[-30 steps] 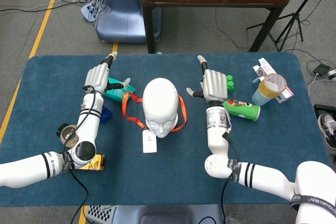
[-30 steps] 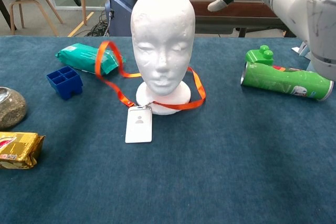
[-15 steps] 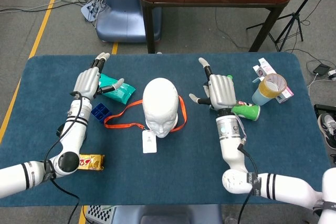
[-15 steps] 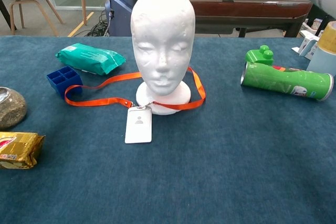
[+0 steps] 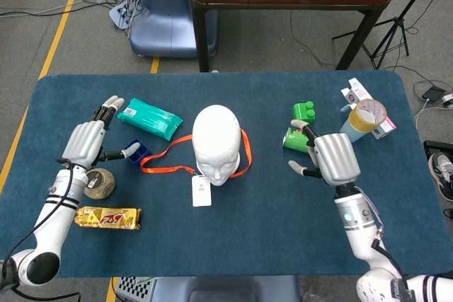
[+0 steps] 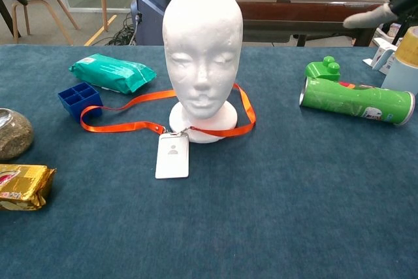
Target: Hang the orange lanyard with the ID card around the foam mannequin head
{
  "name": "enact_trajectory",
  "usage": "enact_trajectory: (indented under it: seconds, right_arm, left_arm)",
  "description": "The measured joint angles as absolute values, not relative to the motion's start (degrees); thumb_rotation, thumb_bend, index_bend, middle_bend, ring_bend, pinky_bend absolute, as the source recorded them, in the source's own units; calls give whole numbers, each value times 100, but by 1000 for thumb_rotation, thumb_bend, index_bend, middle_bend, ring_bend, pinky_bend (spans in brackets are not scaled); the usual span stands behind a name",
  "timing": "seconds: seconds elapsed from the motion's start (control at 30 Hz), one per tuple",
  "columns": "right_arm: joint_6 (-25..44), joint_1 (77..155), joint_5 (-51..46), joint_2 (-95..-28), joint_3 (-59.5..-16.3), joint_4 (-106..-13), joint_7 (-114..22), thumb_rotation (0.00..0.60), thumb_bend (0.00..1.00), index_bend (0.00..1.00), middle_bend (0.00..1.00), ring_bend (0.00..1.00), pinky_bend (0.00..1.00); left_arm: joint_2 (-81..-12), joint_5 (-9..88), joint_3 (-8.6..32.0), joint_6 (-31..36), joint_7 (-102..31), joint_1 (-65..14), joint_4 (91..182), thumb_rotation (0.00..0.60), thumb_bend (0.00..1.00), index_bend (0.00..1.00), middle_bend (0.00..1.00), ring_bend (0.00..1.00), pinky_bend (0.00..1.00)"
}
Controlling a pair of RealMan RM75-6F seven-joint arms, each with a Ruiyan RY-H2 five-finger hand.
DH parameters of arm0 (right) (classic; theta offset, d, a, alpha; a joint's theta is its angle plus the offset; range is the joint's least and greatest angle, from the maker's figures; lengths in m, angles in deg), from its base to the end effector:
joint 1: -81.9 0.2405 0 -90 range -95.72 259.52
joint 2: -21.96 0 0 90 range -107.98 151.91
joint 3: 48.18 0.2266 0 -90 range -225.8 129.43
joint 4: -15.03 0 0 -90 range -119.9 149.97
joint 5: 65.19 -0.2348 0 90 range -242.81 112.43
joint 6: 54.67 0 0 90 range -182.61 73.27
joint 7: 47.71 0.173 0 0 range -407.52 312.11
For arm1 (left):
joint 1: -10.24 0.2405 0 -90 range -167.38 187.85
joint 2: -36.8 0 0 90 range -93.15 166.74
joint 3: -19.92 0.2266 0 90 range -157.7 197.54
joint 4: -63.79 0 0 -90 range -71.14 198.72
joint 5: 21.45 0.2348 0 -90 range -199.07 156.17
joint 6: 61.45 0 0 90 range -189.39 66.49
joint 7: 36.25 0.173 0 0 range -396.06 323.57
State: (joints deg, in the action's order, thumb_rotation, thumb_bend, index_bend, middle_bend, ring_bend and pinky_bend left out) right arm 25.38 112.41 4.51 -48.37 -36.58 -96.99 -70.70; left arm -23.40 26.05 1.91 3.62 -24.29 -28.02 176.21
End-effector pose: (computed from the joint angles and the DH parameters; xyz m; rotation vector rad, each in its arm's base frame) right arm -0.1077 -0.3076 0.0853 1.4960 -0.8249 1.1736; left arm -0.1175 0.3607 0.1064 -1.4361 -1.1500 -1.1108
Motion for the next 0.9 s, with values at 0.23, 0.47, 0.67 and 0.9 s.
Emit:
enact_trajectory:
  seconds: [0.23,0.47,0.67,0.9]
  right_arm:
    - [2893,10636,1198,-4524,-4142,-9607,-6573,600,135,261,838,760,975]
    - [3389,10020,1556,-4443,-4478,-9306,-6367,600,145,261,735,668,836]
    - [3564,9679,1658,-4411,-4583,-9211,-6258,600,146,261,718,654,825]
    - [3551,9497,1665,-4328,-4570,-9285,-6292,600,146,261,702,636,798]
  left_arm:
    - [-2136,3573,662,504,-2772,-2309,17727,600,208,97,113,167,338]
    - [-2178,4598,1200,729,-2816,-1907,17549,600,270,264,310,312,481]
    - [-2331,5082,1537,611,-2957,-1750,17286,600,326,310,464,465,598]
    - [-2548,5411,1661,-19,-3144,-1958,16950,600,342,298,635,646,710]
